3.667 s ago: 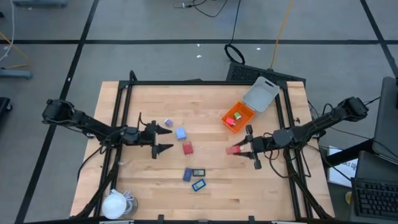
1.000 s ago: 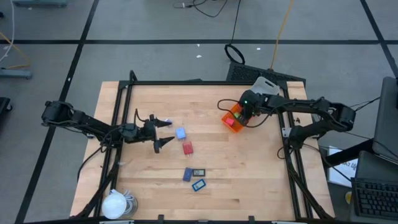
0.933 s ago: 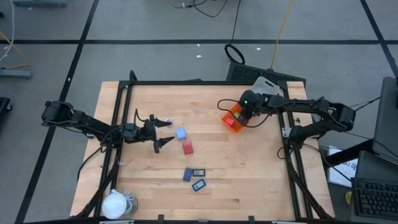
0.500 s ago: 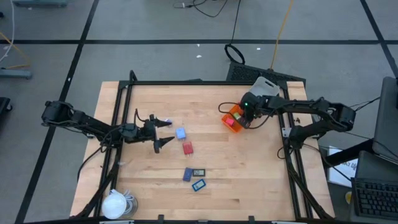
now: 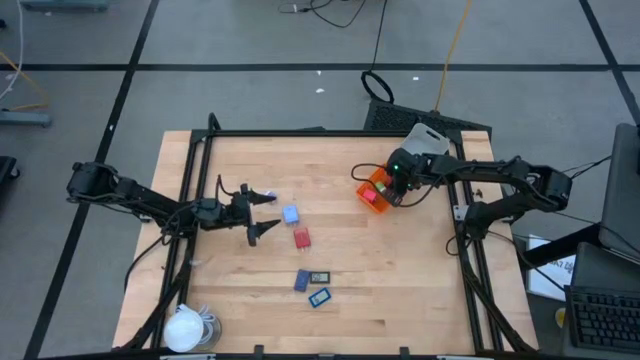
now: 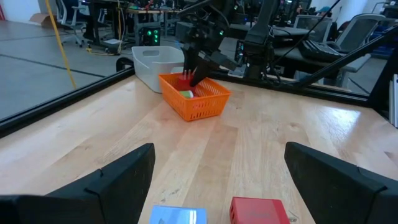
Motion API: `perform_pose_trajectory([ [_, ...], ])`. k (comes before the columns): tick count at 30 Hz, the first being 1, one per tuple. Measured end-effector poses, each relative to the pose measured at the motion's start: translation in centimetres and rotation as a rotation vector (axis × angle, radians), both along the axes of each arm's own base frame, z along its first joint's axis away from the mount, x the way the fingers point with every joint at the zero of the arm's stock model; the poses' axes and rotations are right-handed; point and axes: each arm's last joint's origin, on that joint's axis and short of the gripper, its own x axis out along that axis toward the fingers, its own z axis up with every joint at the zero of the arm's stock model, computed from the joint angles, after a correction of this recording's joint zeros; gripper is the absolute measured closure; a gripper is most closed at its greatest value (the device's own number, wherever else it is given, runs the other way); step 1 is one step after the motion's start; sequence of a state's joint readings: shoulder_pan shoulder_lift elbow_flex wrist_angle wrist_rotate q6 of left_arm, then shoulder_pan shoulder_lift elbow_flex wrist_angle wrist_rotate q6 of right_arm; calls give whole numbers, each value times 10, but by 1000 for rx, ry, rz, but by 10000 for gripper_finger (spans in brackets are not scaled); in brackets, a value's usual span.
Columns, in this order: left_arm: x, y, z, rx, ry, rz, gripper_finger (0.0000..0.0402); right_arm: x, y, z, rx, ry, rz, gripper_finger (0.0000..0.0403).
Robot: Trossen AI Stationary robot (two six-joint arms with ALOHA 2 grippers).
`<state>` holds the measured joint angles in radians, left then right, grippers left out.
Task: Pick & Place Office items
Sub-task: Put the left red charger adapter into the orange bin, then put the dark blue charger adapter into the orange bin
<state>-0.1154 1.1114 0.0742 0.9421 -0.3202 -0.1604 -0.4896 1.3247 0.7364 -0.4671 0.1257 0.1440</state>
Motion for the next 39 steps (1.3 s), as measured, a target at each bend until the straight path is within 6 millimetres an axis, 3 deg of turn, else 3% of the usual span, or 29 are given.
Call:
perform_pose_trajectory([
  [9, 0, 0, 0, -1, 0, 0, 39, 0, 0, 5, -21, -29, 9, 232],
  [28, 0, 0, 0, -35, -8, 4, 39, -7, 4, 52, -169, -321, 10, 239],
  [33, 0, 0, 0, -61, -13, 6, 39, -1, 6, 59, -146, -431, 96, 238],
  [39, 0, 0, 0, -68, -15, 7, 39, 13, 21, 68, -112, -571, 328, 243],
])
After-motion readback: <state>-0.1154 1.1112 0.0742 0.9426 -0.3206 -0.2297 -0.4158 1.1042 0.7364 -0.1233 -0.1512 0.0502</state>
